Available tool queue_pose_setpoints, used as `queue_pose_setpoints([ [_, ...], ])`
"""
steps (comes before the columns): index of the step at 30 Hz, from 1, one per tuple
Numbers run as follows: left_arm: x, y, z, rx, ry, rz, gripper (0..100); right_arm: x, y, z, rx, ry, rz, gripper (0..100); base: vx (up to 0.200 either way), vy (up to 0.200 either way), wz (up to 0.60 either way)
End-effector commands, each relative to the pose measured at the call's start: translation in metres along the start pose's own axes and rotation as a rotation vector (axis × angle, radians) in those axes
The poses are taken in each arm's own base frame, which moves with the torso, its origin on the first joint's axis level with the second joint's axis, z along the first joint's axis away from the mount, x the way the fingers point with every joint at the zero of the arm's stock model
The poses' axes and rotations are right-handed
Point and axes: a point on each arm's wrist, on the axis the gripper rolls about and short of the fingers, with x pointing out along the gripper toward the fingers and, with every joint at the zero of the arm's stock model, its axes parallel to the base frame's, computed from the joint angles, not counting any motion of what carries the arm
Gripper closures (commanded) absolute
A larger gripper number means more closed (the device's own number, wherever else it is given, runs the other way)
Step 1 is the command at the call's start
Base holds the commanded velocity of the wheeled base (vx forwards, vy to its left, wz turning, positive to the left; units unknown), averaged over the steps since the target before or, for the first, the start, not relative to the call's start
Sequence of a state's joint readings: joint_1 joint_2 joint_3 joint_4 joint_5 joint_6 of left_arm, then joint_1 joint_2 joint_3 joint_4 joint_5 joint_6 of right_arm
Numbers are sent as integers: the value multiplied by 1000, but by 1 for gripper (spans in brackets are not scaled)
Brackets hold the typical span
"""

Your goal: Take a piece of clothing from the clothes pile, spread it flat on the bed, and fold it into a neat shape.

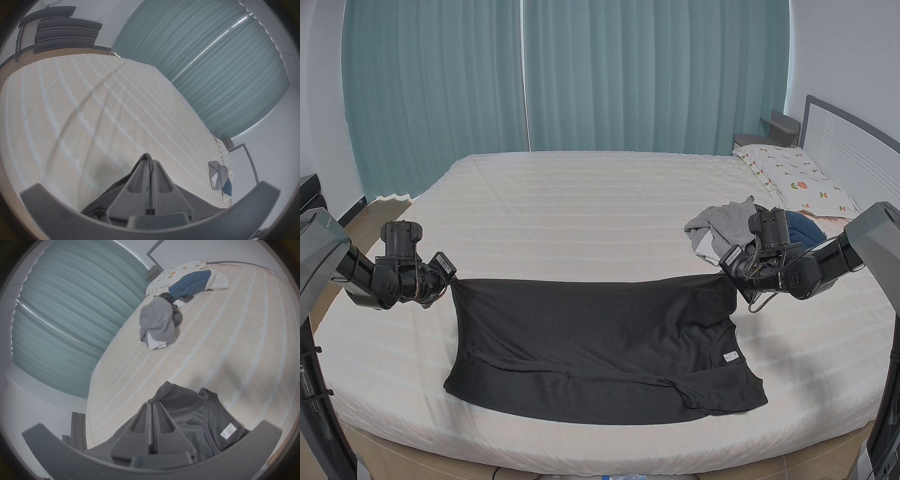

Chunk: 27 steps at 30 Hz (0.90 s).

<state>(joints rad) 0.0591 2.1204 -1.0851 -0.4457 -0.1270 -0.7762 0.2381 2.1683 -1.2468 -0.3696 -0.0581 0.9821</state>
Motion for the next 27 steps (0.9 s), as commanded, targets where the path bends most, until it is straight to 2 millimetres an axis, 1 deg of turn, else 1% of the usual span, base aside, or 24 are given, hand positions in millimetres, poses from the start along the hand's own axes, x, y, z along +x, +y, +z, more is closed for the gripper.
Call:
queue_pose_setpoints([
  [1,1,-2,-2,5,6,-4,100,-1,3,10,-12,-44,40,100,0,0,0],
  [9,1,-8,4,5,-18,-25,100,2,0,13,-43,-51,34,100,0,0,0],
  [11,0,-9,5,5,-21,-27,100,3,-1,16,-41,-59,34,100,0,0,0],
  [17,0,-6,6,1,-26,-18,100,6,0,21,-37,-69,45,100,0,0,0],
  [24,8,-3,4,5,-27,5,100,17,-3,23,-33,-73,49,100,0,0,0],
  [25,12,-2,2,5,-19,9,100,22,-6,21,-34,-66,39,100,0,0,0],
  [27,16,0,1,5,-15,13,100,23,-8,19,-36,-58,32,100,0,0,0],
])
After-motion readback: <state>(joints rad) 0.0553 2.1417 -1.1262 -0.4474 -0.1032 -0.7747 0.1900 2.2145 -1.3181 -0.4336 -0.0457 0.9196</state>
